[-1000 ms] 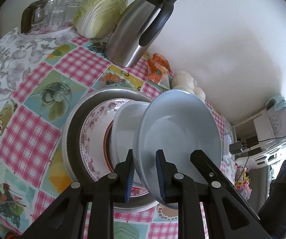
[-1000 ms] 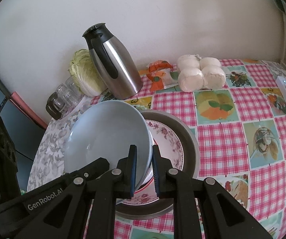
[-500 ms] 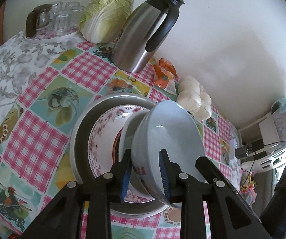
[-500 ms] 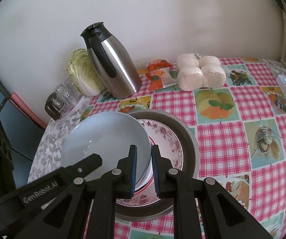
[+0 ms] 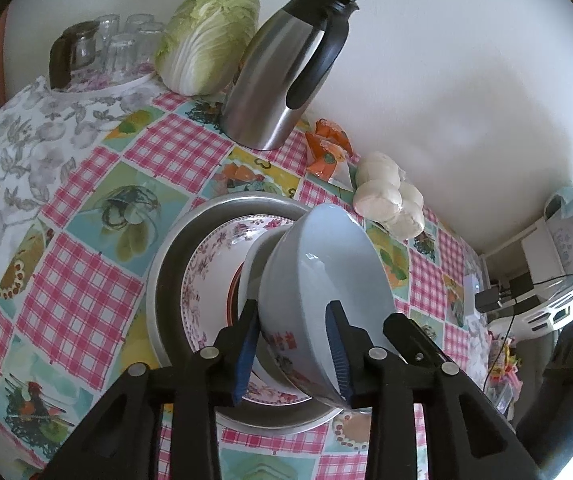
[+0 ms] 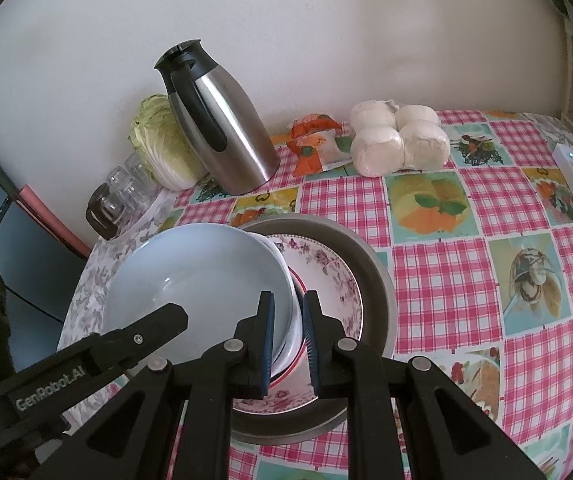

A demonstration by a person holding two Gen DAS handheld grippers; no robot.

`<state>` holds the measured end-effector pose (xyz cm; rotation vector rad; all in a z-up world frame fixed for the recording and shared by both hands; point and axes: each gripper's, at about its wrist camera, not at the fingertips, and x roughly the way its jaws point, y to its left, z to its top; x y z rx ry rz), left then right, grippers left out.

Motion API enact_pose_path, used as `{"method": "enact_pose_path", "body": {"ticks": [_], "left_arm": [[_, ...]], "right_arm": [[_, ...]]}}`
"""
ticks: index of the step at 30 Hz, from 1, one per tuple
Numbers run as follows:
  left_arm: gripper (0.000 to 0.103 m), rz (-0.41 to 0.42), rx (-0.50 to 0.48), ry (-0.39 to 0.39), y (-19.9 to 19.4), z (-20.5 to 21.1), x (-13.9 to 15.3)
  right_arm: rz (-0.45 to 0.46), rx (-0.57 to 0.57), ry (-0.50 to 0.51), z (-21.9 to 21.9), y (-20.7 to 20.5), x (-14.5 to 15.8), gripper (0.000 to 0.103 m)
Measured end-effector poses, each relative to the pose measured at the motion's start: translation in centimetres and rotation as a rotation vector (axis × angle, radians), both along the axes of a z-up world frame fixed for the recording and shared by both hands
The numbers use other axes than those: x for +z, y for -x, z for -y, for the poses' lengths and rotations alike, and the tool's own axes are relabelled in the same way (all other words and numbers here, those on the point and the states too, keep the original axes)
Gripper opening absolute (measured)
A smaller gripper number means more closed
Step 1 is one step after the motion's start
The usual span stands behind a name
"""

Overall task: Organize plates and bowls
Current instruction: 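Lower the pale blue bowl into the white printed bowl with both grippers, then open both grippers to release the pale blue bowl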

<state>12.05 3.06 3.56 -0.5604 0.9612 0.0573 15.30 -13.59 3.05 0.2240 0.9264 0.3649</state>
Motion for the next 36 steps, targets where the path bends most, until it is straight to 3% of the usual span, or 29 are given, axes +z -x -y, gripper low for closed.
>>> {"method": "enact_pose_path", "body": {"ticks": [4, 11, 15, 17, 22, 31, 33, 36], "left_arm": [[0.047, 0.006, 0.0, -0.029, 0.2, 0.1, 0.4], [0.047, 0.045, 0.019, -0.029, 1.0, -0.6, 1.5], [0.047, 0.058, 0.09, -0.023, 1.5, -2.1, 1.6], [0.047, 0.04, 0.126, -0.005, 1.5, -3.1, 0.8], [0.049, 0.008, 0.156, 0.128, 1.3, -4.9, -1.5], [0.049, -0.008, 0.144, 0.11, 1.5, -4.3, -1.7], [0.049, -0.003, 0.138, 0.103, 1.9, -4.3, -1.5], [0.055, 0.006, 0.129, 0.065, 2.5, -4.1, -0.9]], "right_arm": [[-0.009, -0.003, 0.009, 0.0, -0.1, -0.3, 0.015], [-0.01, 0.003, 0.013, -0.1, -0.1, -0.5, 0.015], [-0.011, 0.003, 0.011, 0.0, -0.1, -0.4, 0.015], [-0.008, 0.003, 0.013, 0.0, -0.1, -0.2, 0.015], [0.016, 0.008, 0.013, 0.0, 0.2, 0.6, 0.015], [0.04, 0.025, 0.047, -0.1, 0.9, 1.4, 0.016], [0.047, 0.029, 0.046, 0.0, 1.2, 1.6, 0.018], [0.064, 0.031, 0.074, 0.0, 1.9, 2.0, 0.03]]}}
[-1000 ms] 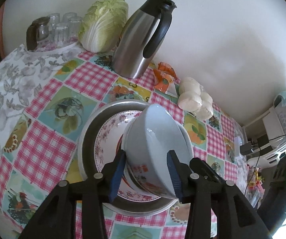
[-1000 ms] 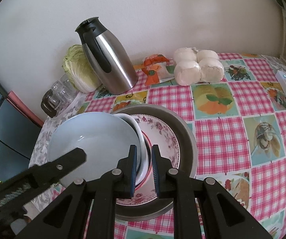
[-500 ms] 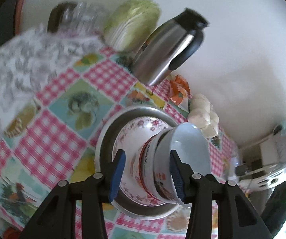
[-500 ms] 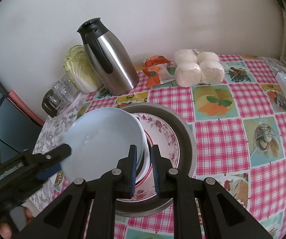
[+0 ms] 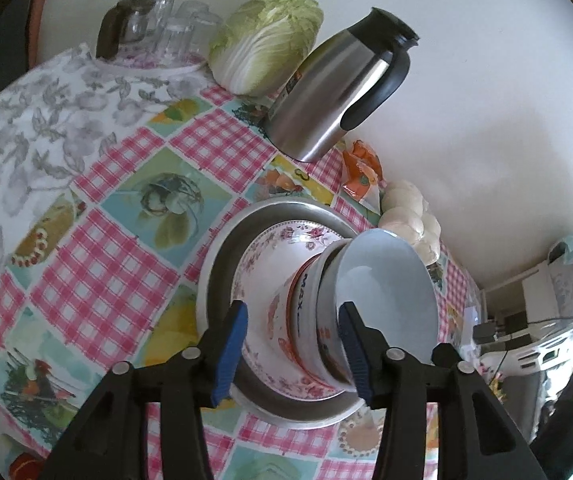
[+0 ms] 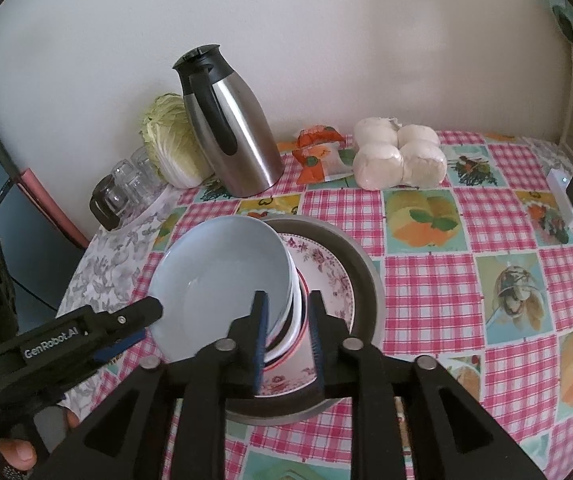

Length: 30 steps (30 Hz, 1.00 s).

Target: Organize plates and bowls

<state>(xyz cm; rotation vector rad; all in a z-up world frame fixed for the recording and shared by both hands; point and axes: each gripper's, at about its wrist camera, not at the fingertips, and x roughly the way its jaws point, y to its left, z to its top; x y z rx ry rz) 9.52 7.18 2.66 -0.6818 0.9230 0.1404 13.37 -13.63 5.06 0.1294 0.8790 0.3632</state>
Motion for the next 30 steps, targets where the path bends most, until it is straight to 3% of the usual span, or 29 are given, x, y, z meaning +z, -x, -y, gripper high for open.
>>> {"method": "enact_pose_path", "body": {"ticks": [6, 7, 10, 19, 30], "left_arm": [[0.062, -0.002, 0.006, -0.075, 1.7, -0.1, 0.8], [0.066, 0.003, 0.009, -0.085, 2.1, -0.3, 0.9], [0.077, 0.007, 0.009, -0.096, 3.1, -0.7, 0.8], [0.101, -0.07, 0.01, -0.178, 5.0, -1.5, -1.2], [0.103, -0.16, -0.042, -0.277, 5.7, -1.9, -4.2]], "right_arm": [[0.014, -0.001, 0.02, 0.3, 1.8, -0.1, 0.048], [0.013, -0.003, 0.024, 0.4, 2.2, -0.3, 0.055], [0.007, -0.004, 0.05, 0.4, 3.1, -0.9, 0.065], [-0.023, 0.005, 0.144, 0.1, 4.4, -3.4, 0.079], [-0.056, 0.025, 0.204, -0.4, 6.0, -5.7, 0.084]]}}
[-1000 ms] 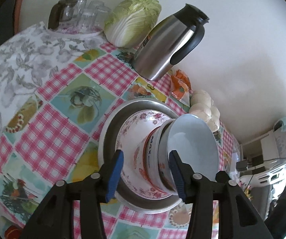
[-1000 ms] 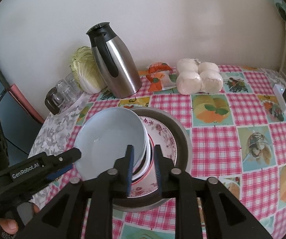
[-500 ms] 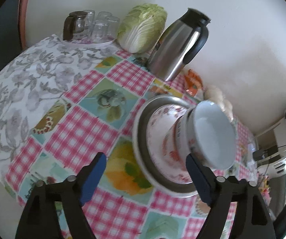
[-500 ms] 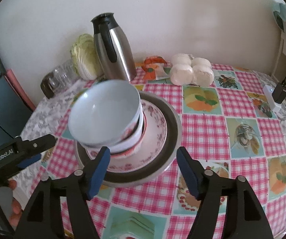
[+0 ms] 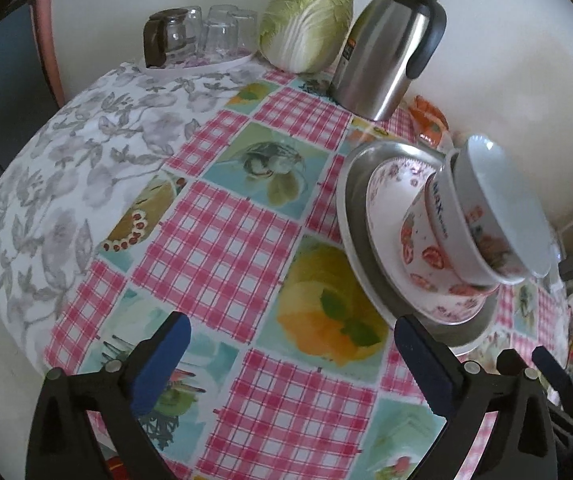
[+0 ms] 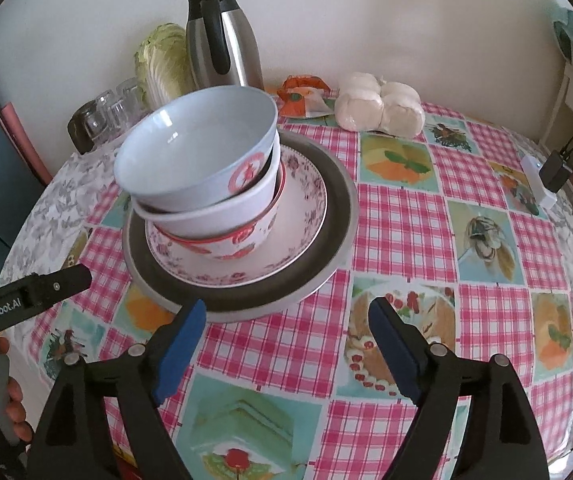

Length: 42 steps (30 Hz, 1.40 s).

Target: Organize plates and bowls

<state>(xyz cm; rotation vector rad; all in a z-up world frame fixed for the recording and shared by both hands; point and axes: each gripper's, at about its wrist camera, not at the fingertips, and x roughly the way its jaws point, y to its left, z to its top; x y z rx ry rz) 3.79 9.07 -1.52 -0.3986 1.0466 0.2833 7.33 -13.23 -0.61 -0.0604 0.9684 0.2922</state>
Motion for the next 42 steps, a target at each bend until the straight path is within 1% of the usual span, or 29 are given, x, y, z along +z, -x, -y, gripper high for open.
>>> {"method": "enact_pose_path", "body": {"ticks": [8, 16, 22, 35, 42], "left_arm": [[0.103, -0.068, -0.026, 0.019, -0.5, -0.2, -2.0], [0.103, -0.103, -0.041, 0.016, -0.8, -0.6, -3.3], [0.103, -0.097, -0.053, 0.015, -0.9, -0.8, -3.2], [0.103, -0.127, -0.087, 0.015, -1.6, -0.9, -4.2], [0.103, -0.126, -0.095, 0.027, -1.7, -0.8, -4.4]], "right_arm": [[-0.013, -0.006, 0.033, -0.2, 0.3, -0.5, 0.085], [-0.025, -0.016, 0.051, -0.2, 0.3, -0.8, 0.085], [-0.033, -0.021, 0.06, -0.2, 0.0, -1.0, 0.085], [-0.044, -0.029, 0.068, -0.3, -0.3, -1.4, 0.085], [-0.051, -0.032, 0.073, -0.2, -0.5, -1.6, 0.085]]}}
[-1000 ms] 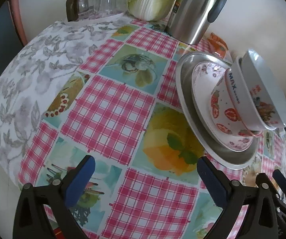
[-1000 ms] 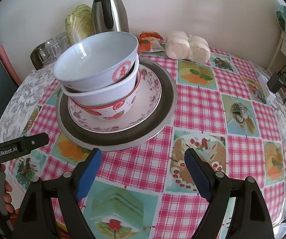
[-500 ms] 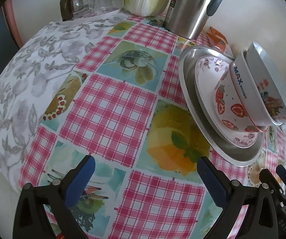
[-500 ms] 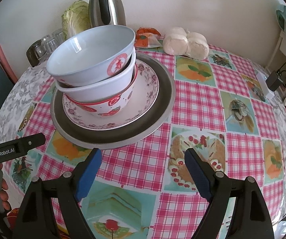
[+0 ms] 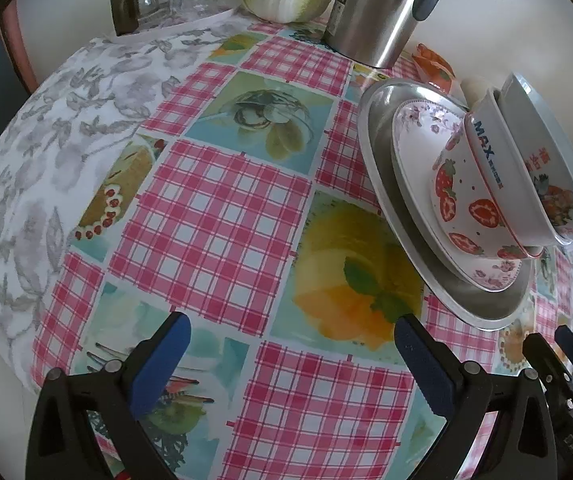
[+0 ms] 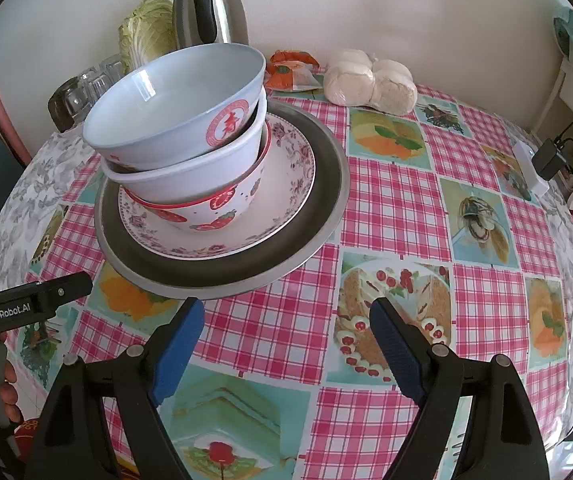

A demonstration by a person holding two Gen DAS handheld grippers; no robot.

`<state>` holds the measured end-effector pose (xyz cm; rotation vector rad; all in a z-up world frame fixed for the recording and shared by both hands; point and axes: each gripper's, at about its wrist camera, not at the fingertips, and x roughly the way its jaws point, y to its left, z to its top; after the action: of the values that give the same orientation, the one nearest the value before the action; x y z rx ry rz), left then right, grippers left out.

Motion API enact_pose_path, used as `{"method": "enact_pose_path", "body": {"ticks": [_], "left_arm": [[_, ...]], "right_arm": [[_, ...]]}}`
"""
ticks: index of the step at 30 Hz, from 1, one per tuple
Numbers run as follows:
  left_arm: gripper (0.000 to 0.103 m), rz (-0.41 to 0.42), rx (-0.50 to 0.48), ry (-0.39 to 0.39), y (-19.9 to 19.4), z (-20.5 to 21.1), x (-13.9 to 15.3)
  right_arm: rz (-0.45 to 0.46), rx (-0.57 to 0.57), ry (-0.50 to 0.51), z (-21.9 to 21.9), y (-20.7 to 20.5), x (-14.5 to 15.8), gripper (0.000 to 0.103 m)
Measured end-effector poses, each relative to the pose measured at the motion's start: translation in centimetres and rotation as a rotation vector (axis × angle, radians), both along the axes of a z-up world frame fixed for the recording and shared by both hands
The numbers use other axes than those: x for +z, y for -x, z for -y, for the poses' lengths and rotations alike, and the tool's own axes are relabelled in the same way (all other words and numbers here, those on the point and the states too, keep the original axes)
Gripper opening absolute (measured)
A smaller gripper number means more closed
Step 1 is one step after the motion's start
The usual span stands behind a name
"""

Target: Organize plates and bowls

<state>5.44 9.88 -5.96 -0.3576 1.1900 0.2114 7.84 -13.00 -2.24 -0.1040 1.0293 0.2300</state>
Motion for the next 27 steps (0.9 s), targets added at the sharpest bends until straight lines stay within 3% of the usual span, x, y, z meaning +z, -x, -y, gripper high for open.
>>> {"method": "enact_pose_path", "body": {"ticks": [27], "left_arm": [[0.103, -0.007, -0.039, -0.013, -0.4, 1.2, -0.2]], "right_arm": [[-0.01, -0.008, 0.008, 0.2, -0.1, -0.5, 0.085]]}}
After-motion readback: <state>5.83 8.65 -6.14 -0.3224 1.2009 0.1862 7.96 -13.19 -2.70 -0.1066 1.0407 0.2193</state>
